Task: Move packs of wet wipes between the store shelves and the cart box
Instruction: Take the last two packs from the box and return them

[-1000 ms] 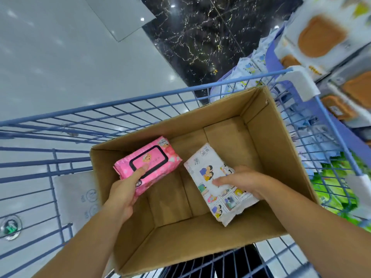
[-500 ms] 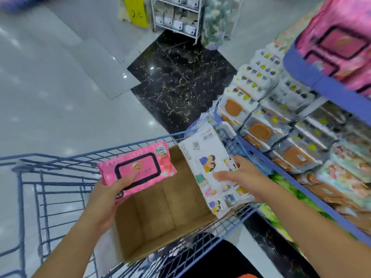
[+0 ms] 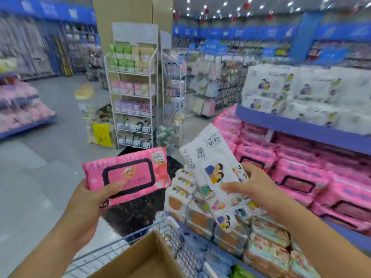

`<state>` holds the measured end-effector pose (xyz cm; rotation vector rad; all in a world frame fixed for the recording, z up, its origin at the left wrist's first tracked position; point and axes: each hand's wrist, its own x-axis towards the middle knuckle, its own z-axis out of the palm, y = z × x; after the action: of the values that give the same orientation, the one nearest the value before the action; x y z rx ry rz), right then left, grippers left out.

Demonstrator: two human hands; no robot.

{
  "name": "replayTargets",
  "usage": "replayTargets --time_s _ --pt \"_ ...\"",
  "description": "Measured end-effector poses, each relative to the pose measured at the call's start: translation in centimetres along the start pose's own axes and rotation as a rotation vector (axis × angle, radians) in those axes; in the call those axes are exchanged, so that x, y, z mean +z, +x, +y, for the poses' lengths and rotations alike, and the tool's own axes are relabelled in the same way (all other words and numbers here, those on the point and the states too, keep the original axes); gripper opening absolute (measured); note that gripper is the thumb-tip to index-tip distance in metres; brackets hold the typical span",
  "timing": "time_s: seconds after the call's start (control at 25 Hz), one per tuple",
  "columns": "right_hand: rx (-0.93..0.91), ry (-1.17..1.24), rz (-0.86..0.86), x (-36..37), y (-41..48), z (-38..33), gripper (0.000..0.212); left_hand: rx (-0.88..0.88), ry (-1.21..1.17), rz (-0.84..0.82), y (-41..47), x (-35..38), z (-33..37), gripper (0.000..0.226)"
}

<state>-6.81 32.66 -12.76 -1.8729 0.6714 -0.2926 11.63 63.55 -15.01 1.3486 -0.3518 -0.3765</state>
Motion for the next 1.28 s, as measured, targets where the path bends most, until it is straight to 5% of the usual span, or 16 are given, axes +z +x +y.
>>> replayTargets --time_s 0.24,0.4,0.56,0.8,1.0,1.28 --pt "-0.117 -0.056 0.236 -14.8 -5.6 -2.6 0.056 0.103 -0.033 -0.196 -0.8 15.9 4.5 0.115" --pt "-0.144 -0.102 0.374 -23.8 -9.2 -2.2 0.056 0.105 -0.134 -0.276 -1.0 25.6 4.9 0.093" --pt "-0.14 -0.316 0.478 -32.4 -10.8 -1.7 0.091 0.06 -0.171 -0.329 -0.4 34.2 3.9 0.114" --pt "-0.13 -0.65 0.475 -43.2 -6.1 -5.1 0.109 0.018 -0.15 -0.342 3.1 41.8 2.9 0.125" --pt "-0.095 -0.881 0.484 -49.5 1.9 -7.9 0.108 0.087 -0.156 -0.405 8.5 46.0 3.2 0.104" --pt "0.249 -1.081 0.262 -55.0 11.2 -2.8 0.103 0.073 -0.252 -0.477 14.9 50.4 2.2 0.117"
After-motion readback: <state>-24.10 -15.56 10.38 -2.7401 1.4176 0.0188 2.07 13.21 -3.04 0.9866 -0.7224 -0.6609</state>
